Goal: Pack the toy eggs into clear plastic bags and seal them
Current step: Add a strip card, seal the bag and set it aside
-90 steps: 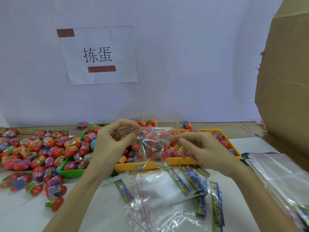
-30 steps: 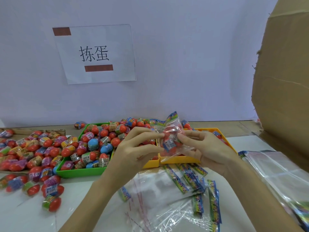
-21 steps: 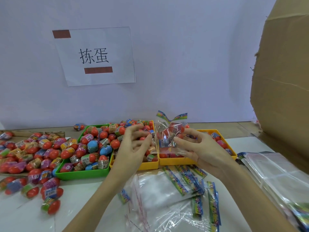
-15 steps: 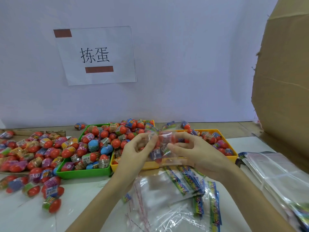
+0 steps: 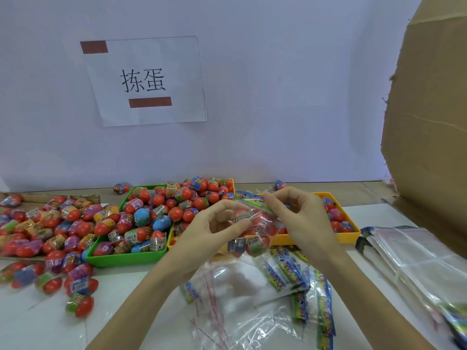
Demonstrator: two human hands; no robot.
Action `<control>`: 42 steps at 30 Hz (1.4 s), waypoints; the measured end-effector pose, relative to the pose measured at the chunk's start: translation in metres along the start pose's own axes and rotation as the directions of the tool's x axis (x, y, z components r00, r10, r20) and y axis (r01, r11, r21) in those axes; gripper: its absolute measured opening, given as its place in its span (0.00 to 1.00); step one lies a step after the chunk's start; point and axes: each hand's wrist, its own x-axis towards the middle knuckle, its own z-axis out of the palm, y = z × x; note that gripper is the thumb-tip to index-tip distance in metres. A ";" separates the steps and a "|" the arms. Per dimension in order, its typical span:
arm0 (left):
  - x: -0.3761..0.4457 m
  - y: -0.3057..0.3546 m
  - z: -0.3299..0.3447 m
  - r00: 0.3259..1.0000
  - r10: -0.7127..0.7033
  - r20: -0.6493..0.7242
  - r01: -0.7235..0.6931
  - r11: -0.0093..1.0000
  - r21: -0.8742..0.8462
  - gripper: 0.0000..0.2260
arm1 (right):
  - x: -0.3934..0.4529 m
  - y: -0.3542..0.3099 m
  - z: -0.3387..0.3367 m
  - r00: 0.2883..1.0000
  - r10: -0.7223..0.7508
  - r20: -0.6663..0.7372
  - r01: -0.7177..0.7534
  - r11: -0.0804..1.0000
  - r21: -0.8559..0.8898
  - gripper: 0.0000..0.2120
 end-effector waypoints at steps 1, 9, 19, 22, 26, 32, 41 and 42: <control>0.000 -0.001 -0.001 1.000 0.000 0.016 0.000 1.000 -0.003 0.11 | -0.001 0.000 0.003 1.000 -0.015 0.001 0.015 1.000 -0.023 0.09; 0.008 -0.009 -0.003 0.987 -0.041 -0.156 0.006 0.976 -0.219 0.12 | -0.003 -0.006 -0.001 0.943 0.138 0.302 -0.164 0.984 0.063 0.10; 0.004 -0.003 0.008 0.921 0.119 -0.371 -0.135 0.991 -0.019 0.10 | -0.002 -0.007 -0.008 0.928 0.122 0.351 -0.119 0.992 -0.031 0.11; 0.004 -0.005 0.005 0.914 0.143 -0.379 -0.141 0.989 0.032 0.13 | -0.001 -0.007 -0.008 0.887 0.162 0.432 -0.166 0.986 -0.028 0.12; 0.004 -0.004 0.006 0.914 0.138 -0.382 -0.135 0.990 0.034 0.13 | -0.001 -0.004 -0.009 0.875 0.161 0.456 -0.202 0.978 0.043 0.12; 0.009 -0.001 0.003 0.905 0.086 -0.417 -0.123 0.990 -0.063 0.22 | 0.007 -0.007 -0.021 0.985 0.156 0.068 -0.167 0.964 0.207 0.13; 0.008 -0.009 0.000 0.888 0.114 -0.446 -0.140 0.990 -0.025 0.22 | 0.077 0.009 -0.084 0.850 0.519 -0.087 -0.371 0.708 0.601 0.10; 0.008 -0.009 0.001 0.890 0.124 -0.438 -0.146 0.989 -0.015 0.22 | 0.086 0.014 -0.089 0.836 0.541 -0.088 -0.383 0.692 0.612 0.10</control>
